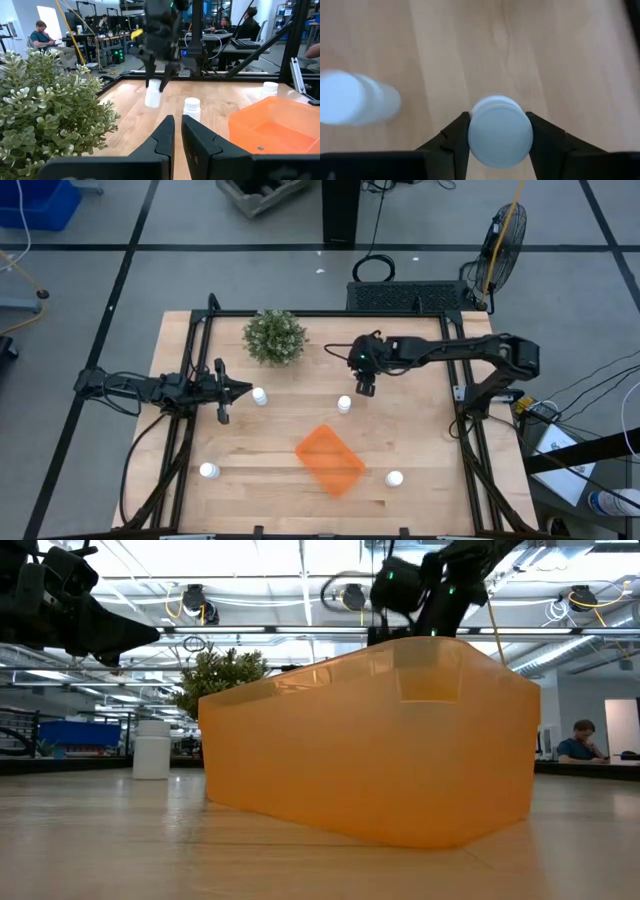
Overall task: Pick and place pill bottles into a basket
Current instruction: Put the white medicine bottle into the orange bin
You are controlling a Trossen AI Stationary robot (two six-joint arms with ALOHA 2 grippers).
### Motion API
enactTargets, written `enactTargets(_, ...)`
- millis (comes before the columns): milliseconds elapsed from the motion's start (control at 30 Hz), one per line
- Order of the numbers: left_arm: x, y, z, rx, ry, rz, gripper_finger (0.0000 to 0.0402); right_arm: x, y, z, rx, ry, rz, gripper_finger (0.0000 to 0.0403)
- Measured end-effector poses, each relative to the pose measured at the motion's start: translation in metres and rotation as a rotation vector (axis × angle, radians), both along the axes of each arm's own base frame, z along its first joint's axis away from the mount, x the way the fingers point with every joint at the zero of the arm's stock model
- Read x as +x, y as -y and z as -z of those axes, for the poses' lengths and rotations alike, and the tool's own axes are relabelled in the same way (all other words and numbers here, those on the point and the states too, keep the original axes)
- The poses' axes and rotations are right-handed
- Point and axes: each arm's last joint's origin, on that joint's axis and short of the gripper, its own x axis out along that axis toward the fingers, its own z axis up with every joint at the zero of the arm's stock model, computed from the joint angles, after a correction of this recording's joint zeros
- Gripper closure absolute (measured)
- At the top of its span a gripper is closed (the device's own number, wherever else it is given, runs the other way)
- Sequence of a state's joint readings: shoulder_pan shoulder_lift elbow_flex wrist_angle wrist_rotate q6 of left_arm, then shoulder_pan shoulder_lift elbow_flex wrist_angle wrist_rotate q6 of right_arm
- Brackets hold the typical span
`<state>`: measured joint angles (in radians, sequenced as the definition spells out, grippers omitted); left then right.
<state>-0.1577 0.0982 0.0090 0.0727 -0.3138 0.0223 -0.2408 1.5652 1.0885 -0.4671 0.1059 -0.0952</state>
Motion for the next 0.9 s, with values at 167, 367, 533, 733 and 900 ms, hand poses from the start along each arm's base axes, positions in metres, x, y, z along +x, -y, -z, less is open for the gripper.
enactTargets(167, 0.0, 0.0, 0.0, 0.0, 0.0, 0.0, 0.0364, -0.005, -0.021, -0.035, -0.017, 0.167, -0.036, 0.0259)
enactTargets(367, 0.0, 0.0, 0.0, -0.001, 0.002, -0.001, 0.0364, -0.009, -0.068, -0.069, -0.022, 0.374, -0.137, 0.0259)
enactTargets(533, 0.0, 0.0, -0.001, -0.001, 0.005, -0.002, 0.0364, -0.003, -0.112, -0.076, -0.064, 0.375, -0.235, 0.0259)
enactTargets(733, 0.0, 0.0, -0.001, -0.004, 0.013, -0.002, 0.0364, 0.013, -0.145, -0.082, -0.035, 0.368, -0.311, 0.0259)
enactTargets(900, 0.0, 0.0, -0.001, -0.008, 0.014, -0.001, 0.0364, 0.031, -0.157, -0.083, -0.028, 0.288, -0.329, 0.0259)
